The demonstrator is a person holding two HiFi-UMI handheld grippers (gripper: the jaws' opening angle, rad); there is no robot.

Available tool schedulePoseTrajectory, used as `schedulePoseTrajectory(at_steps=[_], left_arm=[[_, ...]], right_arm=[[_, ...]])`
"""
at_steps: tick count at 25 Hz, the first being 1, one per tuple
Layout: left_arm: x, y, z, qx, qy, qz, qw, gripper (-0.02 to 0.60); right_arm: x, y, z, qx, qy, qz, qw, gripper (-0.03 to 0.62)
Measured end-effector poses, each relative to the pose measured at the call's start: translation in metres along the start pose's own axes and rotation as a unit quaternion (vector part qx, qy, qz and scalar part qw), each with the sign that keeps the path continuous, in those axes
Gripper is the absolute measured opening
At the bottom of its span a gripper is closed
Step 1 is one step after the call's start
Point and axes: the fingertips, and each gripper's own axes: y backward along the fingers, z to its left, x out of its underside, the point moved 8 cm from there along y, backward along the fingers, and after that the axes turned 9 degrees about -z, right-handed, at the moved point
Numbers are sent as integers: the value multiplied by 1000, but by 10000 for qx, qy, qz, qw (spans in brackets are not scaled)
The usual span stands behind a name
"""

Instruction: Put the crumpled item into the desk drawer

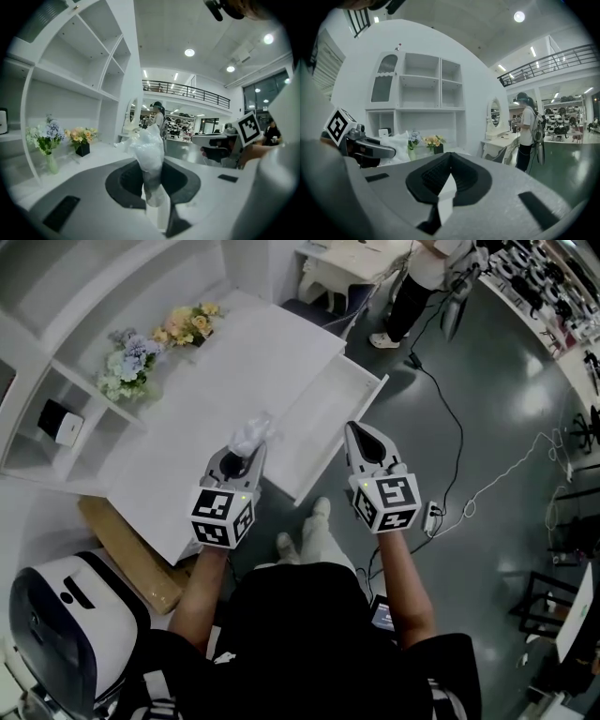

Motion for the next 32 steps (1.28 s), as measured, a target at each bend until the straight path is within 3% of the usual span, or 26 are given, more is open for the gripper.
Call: schedulePoseTrajectory(at_steps=[21, 32], left_arm=[[42, -122, 2, -25, 73, 791, 9968, 57], [81, -180, 2, 6, 223, 1286, 9915, 57]], right_arm=[[44, -64, -93, -81, -283, 529, 9982, -5], [93, -100, -134, -234, -445, 1130, 9923, -5]])
